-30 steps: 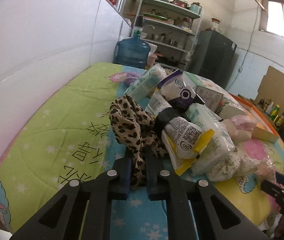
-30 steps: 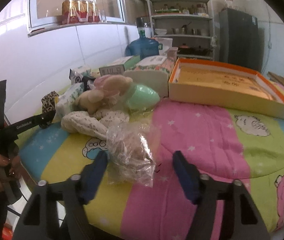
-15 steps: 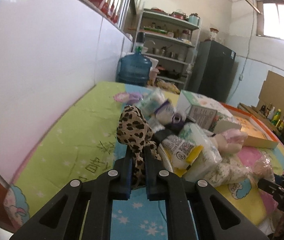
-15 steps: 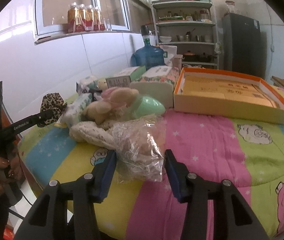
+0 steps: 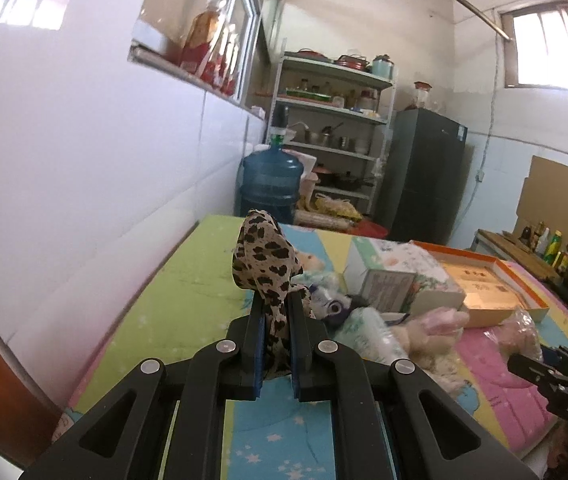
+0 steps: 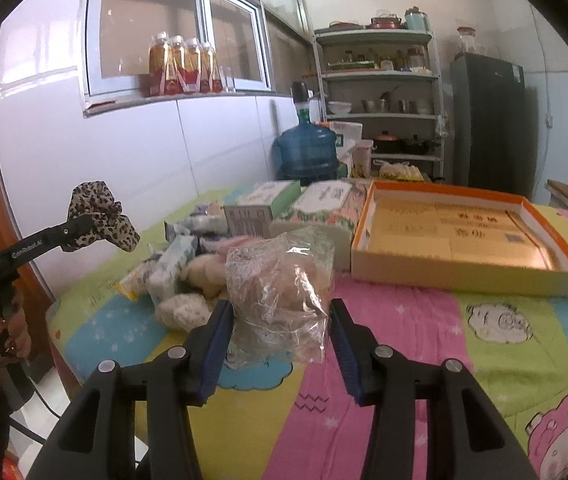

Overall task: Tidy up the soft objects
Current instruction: 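Grasp and lift the scrunchie with the left tool while the right tool grasps the clear bag, then carry the scrunchie and the clear bag over the orange box and lower them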

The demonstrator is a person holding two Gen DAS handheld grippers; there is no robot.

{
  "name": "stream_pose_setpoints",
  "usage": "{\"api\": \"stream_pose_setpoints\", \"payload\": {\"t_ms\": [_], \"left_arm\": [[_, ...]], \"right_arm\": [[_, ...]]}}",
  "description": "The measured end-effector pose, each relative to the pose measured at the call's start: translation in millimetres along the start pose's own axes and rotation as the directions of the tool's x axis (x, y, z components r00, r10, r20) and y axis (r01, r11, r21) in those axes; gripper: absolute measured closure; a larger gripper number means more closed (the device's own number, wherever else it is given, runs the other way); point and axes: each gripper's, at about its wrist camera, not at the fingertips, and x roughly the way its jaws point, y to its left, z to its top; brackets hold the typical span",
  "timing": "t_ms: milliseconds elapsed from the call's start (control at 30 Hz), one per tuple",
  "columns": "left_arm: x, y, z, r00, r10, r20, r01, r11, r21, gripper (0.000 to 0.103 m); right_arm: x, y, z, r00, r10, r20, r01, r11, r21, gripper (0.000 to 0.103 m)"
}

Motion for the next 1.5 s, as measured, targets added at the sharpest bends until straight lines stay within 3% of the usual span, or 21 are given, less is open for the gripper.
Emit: {"api": "stream_pose_setpoints", "payload": {"t_ms": [167,367,667,867,1500], "left_arm": [[-5.0,-18.3,13.9,1.0,-0.025,0.006,0.025,1.0,0.018,0.094],[-7.9,-56.8,30.3,0.993,-0.112,0.024,0.111,0.992,0.056,0.094],[4.5,-123.3,45.4,0.966,-0.258,0.009,0.256,0.962,0.098,0.094],[17.4,-162.6,47.6,0.948,-0.318,-0.019,0.318,0.943,0.098,0.094],[78.7,-253.0,47.0,0.923,-0.369,-0.108,0.379,0.921,0.087,0.094]], "right_arm": [[-8.3,-5.4,11.6,0.999,-0.013,0.036,0.013,1.0,-0.011,0.054],[-19.7,-24.3,24.9,0.996,-0.049,0.073,0.049,0.999,-0.006,0.054],[-31.4,-60.6,36.2,0.989,-0.106,0.102,0.107,0.994,-0.001,0.054],[-36.2,-87.5,44.3,0.985,-0.128,0.114,0.128,0.992,0.007,0.054],[-25.4,-162.3,68.6,0.979,-0.169,0.111,0.168,0.986,0.021,0.054]]}}
